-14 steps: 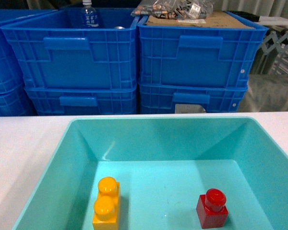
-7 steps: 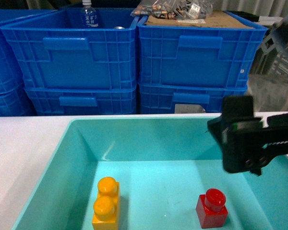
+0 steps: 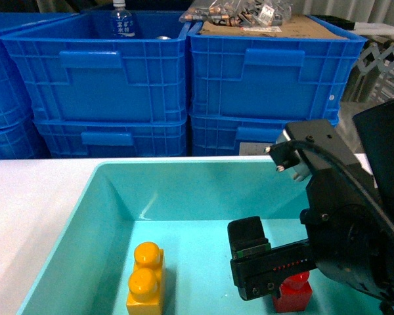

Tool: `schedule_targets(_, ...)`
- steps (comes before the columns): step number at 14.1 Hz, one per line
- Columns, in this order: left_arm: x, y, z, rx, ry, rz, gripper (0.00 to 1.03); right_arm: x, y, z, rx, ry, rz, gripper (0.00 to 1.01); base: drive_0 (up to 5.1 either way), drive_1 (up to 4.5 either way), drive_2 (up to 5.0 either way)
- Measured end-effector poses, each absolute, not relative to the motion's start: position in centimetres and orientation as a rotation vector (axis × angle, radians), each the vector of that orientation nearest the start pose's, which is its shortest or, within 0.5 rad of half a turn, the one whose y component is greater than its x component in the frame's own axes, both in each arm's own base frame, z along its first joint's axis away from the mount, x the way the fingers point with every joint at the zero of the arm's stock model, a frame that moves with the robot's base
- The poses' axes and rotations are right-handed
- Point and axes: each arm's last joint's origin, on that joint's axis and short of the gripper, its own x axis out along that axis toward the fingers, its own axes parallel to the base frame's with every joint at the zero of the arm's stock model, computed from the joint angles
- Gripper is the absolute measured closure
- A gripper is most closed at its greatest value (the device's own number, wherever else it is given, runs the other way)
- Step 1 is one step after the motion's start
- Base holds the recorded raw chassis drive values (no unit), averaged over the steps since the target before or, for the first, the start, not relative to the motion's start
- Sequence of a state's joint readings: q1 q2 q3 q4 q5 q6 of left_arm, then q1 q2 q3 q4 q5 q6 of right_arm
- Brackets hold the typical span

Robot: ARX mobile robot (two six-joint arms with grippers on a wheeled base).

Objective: Pick red block from blue box to shelf

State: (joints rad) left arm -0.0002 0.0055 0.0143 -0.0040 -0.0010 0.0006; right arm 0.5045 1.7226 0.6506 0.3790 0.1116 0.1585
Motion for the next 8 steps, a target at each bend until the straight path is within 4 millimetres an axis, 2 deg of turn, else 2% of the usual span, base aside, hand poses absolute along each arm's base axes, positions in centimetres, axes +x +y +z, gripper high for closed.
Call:
schedule_targets(1,9.7,0.0,16.8,0.001,-0.005,0.001,0.05,27.8,14.8,9.7,-0.082,0.726,0.27,0.03,0.0,0.0,0.0)
schedule_targets(2,9.7,0.0,16.8,0.001,-0.005,0.0,0.05,28.0,14.9,9.3,-0.068,0.746,0.257,0.03,0.0,0.0,0.0)
schedule_targets(8,9.7,0.0,16.8,0.0,-0.005,0.001,0.05,29.1,15.5,8.3,0.07,0.826,0.155,0.03,0.0,0.0,0.0)
